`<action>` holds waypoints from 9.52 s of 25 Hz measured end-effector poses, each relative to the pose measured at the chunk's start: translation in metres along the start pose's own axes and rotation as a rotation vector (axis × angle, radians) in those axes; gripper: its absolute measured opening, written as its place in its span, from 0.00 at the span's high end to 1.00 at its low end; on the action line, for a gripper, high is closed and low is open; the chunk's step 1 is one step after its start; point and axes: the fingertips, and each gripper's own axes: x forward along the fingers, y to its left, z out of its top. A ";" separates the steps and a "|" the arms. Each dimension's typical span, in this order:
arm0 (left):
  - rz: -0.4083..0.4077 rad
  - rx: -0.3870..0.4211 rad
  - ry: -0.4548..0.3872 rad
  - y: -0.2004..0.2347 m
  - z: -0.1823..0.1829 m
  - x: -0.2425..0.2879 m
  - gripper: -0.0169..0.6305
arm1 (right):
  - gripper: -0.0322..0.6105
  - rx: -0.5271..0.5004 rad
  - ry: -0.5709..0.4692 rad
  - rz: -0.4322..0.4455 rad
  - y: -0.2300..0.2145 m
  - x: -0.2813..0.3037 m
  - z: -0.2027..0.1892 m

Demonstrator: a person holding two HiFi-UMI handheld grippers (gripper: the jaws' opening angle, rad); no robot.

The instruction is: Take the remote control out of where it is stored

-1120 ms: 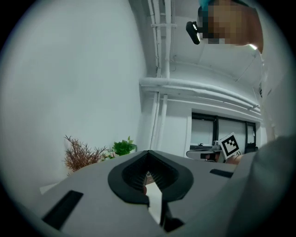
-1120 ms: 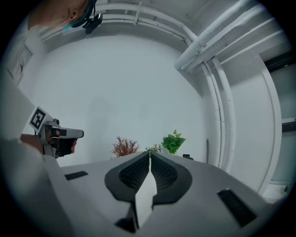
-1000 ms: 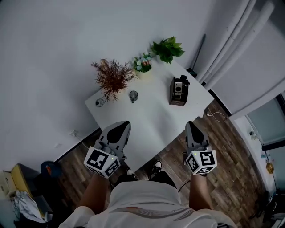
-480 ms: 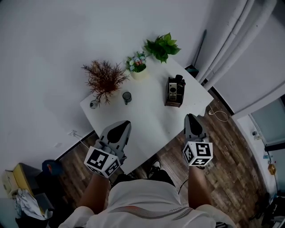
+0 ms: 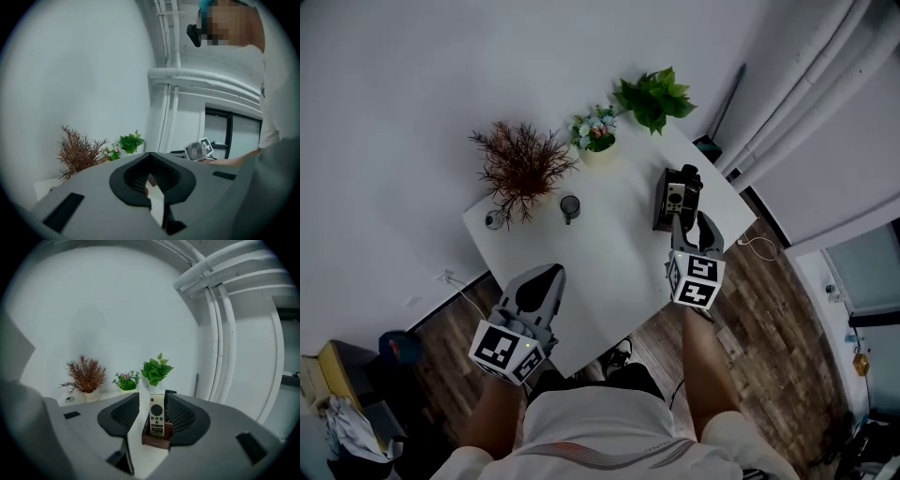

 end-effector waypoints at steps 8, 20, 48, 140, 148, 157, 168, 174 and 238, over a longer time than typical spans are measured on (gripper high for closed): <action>0.038 -0.034 0.049 0.026 -0.020 0.008 0.97 | 0.64 -0.016 0.101 -0.088 0.000 0.073 -0.038; 0.043 -0.049 0.101 0.042 -0.036 0.015 0.97 | 0.66 -0.007 0.121 -0.155 -0.008 0.102 -0.054; 0.026 -0.061 0.073 0.043 -0.034 -0.003 0.97 | 0.67 -0.311 0.386 0.389 0.097 0.001 -0.079; -0.040 0.057 -0.068 0.005 0.039 -0.034 0.97 | 0.85 0.054 -0.215 0.159 0.035 -0.102 0.076; 0.015 0.043 -0.020 0.009 0.021 -0.021 0.97 | 0.64 0.222 -0.071 -0.041 -0.028 -0.004 0.030; 0.085 0.011 0.050 0.020 -0.009 -0.007 0.97 | 0.61 0.332 0.072 -0.157 -0.068 0.093 -0.028; 0.124 -0.003 0.067 0.026 -0.016 0.002 0.97 | 0.61 0.366 0.162 -0.183 -0.073 0.128 -0.055; 0.127 -0.005 0.067 0.028 -0.017 0.001 0.97 | 0.61 0.367 0.169 -0.194 -0.075 0.131 -0.057; 0.241 -0.106 -0.038 0.079 -0.033 -0.123 0.97 | 0.64 -1.048 0.949 0.951 0.266 -0.059 -0.232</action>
